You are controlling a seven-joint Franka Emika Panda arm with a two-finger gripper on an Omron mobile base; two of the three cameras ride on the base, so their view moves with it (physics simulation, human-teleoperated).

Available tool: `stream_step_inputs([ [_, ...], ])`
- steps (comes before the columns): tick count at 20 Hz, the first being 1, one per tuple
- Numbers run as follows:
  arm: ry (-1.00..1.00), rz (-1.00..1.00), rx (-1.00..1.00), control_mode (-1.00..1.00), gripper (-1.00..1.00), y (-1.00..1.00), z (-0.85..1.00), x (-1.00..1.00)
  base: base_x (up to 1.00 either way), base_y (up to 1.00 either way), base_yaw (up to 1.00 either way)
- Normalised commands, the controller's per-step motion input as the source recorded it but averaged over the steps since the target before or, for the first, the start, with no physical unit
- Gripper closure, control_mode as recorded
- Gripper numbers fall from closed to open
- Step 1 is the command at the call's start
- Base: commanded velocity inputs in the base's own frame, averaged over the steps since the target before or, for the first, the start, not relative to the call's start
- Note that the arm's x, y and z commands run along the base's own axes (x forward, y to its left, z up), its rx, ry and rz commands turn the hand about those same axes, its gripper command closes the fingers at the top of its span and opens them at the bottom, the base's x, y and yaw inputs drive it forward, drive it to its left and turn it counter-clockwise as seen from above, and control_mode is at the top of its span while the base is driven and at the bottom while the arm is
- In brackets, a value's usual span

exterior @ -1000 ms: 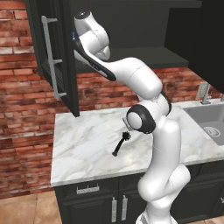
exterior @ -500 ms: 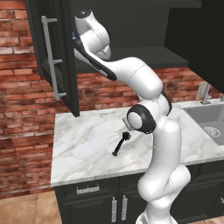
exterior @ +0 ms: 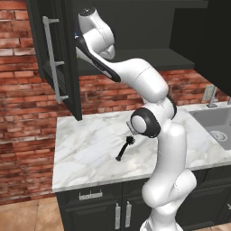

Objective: Pick the dish brush and dish brush from the cabinet and place them on the counter.

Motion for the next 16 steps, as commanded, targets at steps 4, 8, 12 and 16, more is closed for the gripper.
stream_step_inputs([
  [4,0.0,0.0,0.0,-1.0,1.0,0.0,0.0,-0.15,0.0,0.0,0.0],
  [8,0.0,0.0,0.0,-1.0,1.0,0.0,0.0,-0.21,0.0,0.0,0.0],
  [12,0.0,0.0,0.0,-1.0,1.0,0.0,0.0,-0.23,0.0,0.0,0.0],
  [16,0.0,0.0,0.01,-1.0,1.0,0.0,0.0,-0.28,0.0,0.0,0.0],
])
